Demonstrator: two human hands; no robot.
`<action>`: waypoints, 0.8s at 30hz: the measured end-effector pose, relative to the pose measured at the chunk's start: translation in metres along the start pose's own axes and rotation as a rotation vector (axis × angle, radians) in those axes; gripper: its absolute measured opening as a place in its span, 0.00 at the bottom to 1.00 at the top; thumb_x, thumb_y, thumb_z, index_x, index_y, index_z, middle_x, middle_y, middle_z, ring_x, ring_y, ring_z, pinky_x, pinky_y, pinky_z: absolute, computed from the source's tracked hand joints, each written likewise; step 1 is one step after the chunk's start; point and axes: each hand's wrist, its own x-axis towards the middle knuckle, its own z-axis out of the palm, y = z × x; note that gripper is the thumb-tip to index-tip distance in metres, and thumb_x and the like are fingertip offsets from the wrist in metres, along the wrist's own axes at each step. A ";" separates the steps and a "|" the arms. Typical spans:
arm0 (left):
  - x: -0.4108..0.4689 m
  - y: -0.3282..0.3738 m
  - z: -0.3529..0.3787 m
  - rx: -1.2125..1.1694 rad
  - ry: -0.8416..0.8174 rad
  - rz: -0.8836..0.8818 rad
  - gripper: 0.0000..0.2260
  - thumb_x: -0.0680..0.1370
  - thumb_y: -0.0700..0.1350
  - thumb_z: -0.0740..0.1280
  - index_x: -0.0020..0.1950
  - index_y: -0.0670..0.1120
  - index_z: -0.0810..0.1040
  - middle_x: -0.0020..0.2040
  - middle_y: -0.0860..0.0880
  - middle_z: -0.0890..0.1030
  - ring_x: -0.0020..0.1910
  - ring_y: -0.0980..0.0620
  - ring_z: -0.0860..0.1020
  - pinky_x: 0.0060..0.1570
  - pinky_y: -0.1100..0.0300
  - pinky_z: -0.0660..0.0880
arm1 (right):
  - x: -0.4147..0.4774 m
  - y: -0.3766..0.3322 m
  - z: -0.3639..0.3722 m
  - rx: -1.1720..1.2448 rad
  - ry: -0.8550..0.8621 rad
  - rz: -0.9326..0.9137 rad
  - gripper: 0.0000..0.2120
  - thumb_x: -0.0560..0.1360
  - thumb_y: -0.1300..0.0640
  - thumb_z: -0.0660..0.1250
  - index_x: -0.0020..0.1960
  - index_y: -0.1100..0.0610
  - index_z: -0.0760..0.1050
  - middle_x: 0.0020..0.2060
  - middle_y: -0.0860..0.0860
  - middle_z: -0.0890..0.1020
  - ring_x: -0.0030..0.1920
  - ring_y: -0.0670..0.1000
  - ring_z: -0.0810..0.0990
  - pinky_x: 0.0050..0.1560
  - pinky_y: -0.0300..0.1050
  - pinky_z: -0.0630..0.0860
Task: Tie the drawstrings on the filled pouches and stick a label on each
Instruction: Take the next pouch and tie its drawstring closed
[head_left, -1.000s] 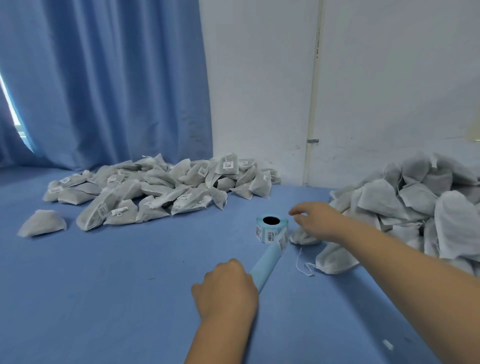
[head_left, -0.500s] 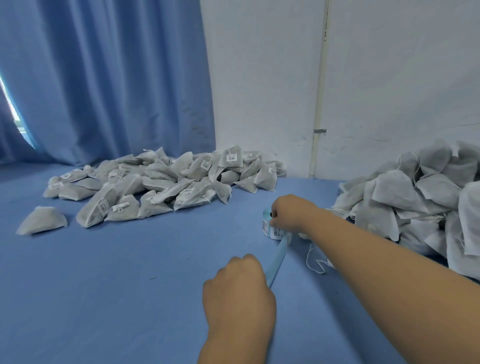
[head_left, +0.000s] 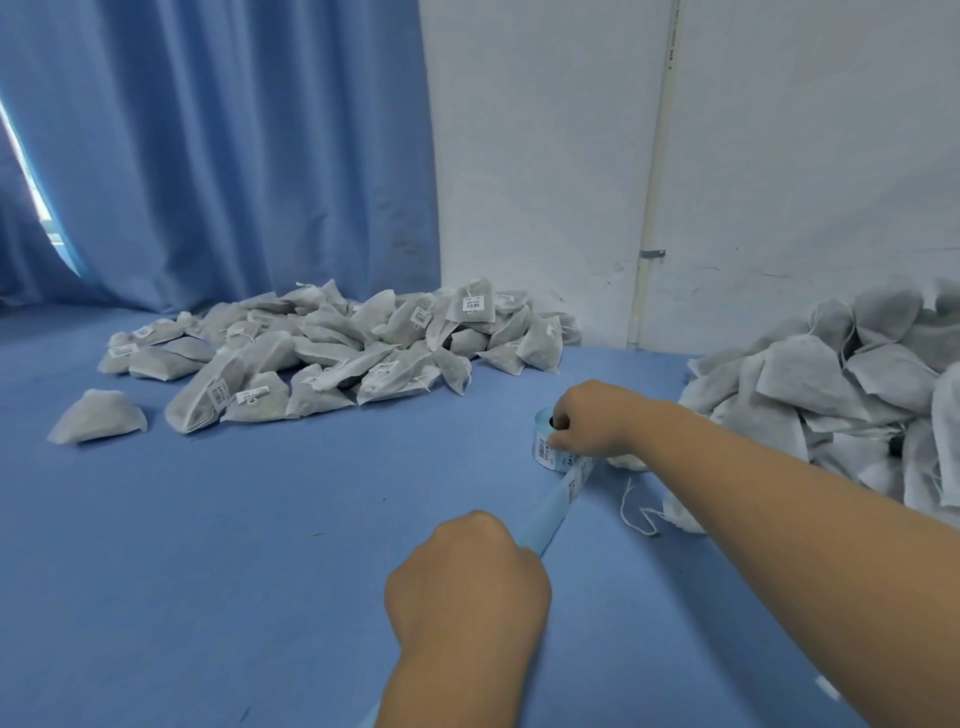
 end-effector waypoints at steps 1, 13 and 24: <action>0.000 0.001 0.001 -0.009 0.004 0.007 0.12 0.78 0.50 0.57 0.36 0.49 0.63 0.36 0.54 0.68 0.30 0.55 0.64 0.28 0.60 0.58 | 0.000 0.002 0.001 -0.014 -0.008 0.001 0.15 0.77 0.50 0.63 0.36 0.58 0.70 0.34 0.53 0.73 0.37 0.54 0.72 0.36 0.46 0.66; 0.000 -0.001 -0.001 0.023 -0.067 -0.033 0.11 0.78 0.51 0.56 0.37 0.50 0.66 0.37 0.55 0.69 0.34 0.54 0.69 0.31 0.61 0.60 | -0.021 0.022 0.001 0.224 0.172 0.023 0.18 0.79 0.44 0.60 0.44 0.56 0.79 0.41 0.51 0.81 0.45 0.53 0.77 0.48 0.50 0.75; -0.007 0.015 0.007 0.071 0.222 0.075 0.13 0.79 0.51 0.55 0.61 0.52 0.70 0.55 0.51 0.68 0.58 0.48 0.70 0.50 0.53 0.64 | -0.135 0.052 0.028 -0.045 0.021 0.060 0.16 0.72 0.55 0.60 0.58 0.44 0.73 0.58 0.43 0.70 0.56 0.51 0.75 0.50 0.48 0.75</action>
